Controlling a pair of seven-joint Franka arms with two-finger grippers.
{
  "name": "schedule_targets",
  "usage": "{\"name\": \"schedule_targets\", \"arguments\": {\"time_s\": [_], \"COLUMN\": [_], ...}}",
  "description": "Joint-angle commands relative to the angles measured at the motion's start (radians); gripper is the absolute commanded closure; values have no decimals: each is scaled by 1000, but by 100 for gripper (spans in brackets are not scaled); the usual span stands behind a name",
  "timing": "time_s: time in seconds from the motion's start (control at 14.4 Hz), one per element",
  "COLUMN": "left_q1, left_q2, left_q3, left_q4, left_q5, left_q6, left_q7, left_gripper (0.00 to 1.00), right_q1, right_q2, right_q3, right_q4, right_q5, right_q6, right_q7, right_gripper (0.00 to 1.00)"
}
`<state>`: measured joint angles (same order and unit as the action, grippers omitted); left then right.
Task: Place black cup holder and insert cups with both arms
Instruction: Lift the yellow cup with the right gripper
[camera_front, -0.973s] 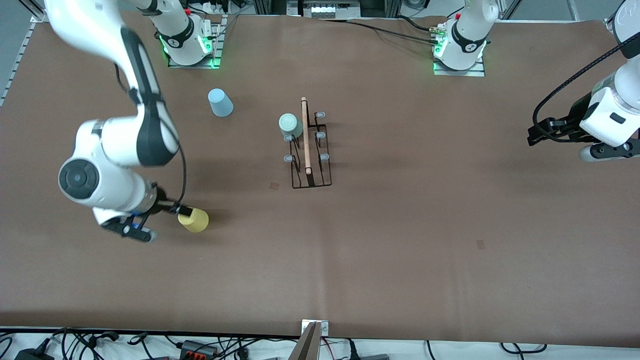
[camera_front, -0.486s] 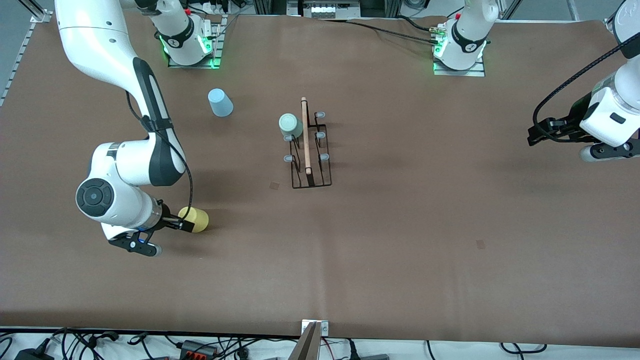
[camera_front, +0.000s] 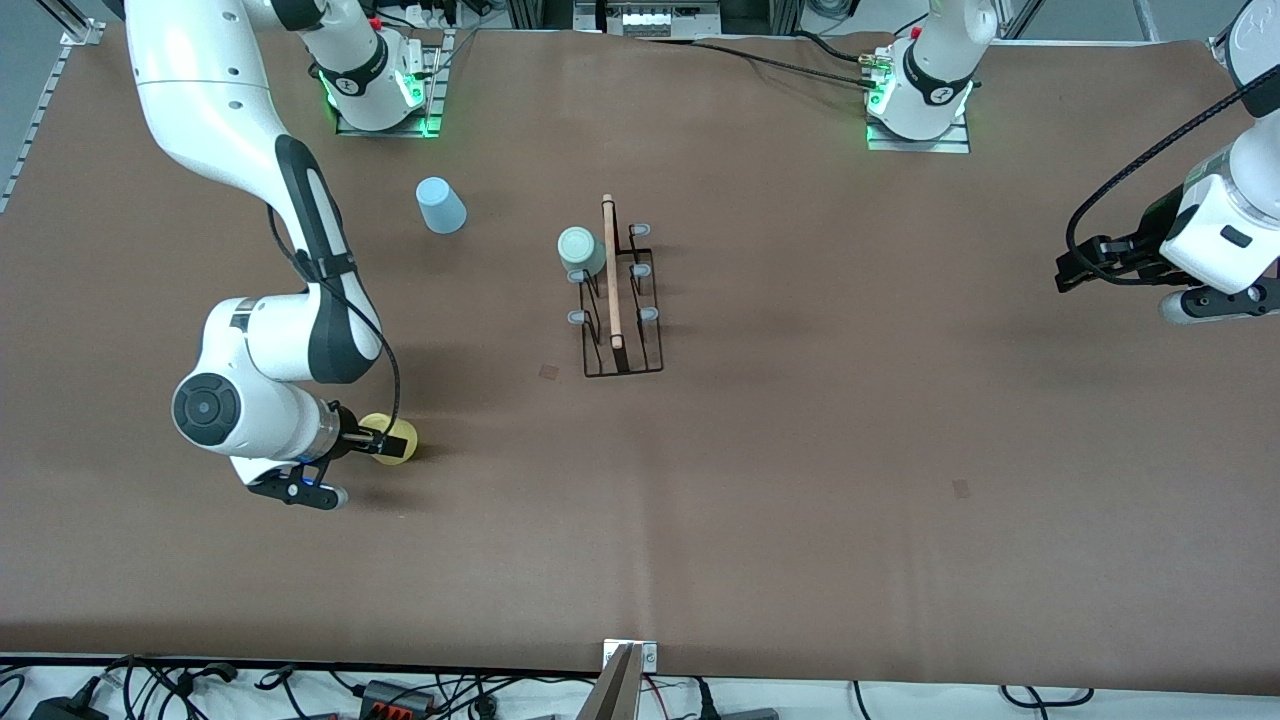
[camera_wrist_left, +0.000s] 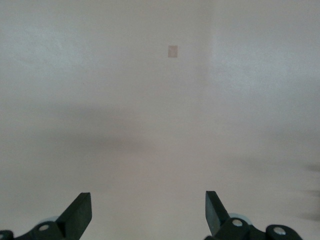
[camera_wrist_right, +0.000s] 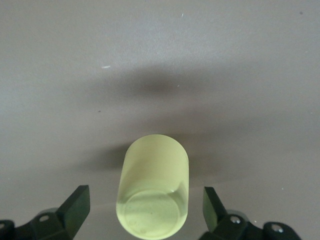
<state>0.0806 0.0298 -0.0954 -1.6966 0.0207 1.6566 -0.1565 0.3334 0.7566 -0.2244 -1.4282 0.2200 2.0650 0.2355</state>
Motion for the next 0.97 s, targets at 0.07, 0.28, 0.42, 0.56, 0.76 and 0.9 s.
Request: {"name": "schedule_targets", "arguments": {"time_s": [0.07, 0.28, 0.42, 0.56, 0.76, 0.9], "left_q1": [13, 14, 14, 14, 14, 14], "left_q2": [7, 7, 7, 7, 7, 7], "left_q3": [-12, -12, -12, -12, -12, -12], "left_q4": [20, 20, 20, 20, 20, 20], "left_q5": [-4, -4, -4, -4, -4, -4], "left_q6": [14, 14, 14, 14, 11, 14], "left_q7": [-8, -6, -6, -5, -5, -5], "left_gripper": [0, 0, 0, 0, 0, 0], "right_q1": [-1, -5, -2, 22, 113, 174], "right_q2": [6, 4, -6, -29, -63, -77], "right_q3": [3, 3, 2, 3, 2, 2], "right_q4": [-12, -17, -1, 31, 158, 216], "right_q5": [10, 9, 5, -16, -13, -13], "right_q6": [-16, -22, -23, -61, -228, -313], "right_q7": [-41, -62, -68, -67, -41, 66], "right_gripper": [0, 56, 73, 77, 76, 76]}}
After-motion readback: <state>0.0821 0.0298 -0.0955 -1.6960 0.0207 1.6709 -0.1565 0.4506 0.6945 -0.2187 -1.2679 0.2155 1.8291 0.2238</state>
